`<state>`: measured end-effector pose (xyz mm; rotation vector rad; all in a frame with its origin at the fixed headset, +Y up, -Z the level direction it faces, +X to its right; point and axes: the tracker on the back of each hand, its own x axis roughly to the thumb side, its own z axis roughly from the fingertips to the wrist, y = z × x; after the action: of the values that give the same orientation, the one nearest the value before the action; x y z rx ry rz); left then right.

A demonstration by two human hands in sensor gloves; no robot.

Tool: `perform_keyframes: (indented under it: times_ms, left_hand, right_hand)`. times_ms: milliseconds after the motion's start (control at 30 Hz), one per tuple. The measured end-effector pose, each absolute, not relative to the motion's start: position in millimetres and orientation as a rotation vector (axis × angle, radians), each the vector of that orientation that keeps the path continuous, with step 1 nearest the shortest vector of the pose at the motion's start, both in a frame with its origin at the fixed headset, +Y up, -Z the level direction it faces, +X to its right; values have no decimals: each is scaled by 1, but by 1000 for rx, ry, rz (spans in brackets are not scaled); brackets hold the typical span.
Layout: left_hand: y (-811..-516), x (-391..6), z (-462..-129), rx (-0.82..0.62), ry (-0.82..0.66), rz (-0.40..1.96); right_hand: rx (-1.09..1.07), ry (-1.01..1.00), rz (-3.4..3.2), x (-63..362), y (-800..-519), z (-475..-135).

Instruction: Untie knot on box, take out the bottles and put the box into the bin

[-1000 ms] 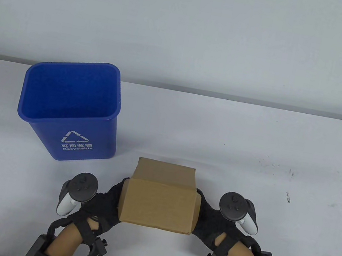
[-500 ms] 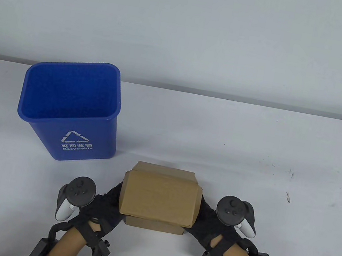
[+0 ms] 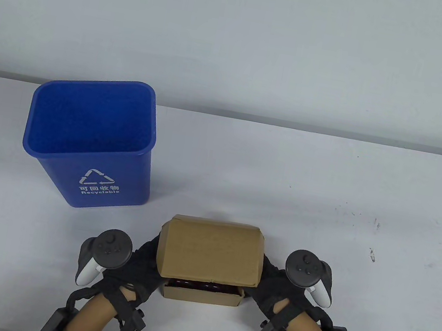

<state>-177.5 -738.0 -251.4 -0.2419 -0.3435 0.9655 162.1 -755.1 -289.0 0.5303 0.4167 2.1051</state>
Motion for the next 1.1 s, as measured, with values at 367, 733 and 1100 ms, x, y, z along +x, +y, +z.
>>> perform_keyframes:
  times_ms: [367, 733, 1100]
  left_hand:
    - [-737, -178, -251, -252, -328, 975]
    - [-735, -175, -250, -264, -325, 950]
    - [-738, -174, -249, -294, -331, 955]
  right_hand:
    - [482, 446, 1962, 166, -758, -296]
    - [473, 230, 1853, 175, -743, -295]
    - [344, 253, 1531, 188, -741, -298]
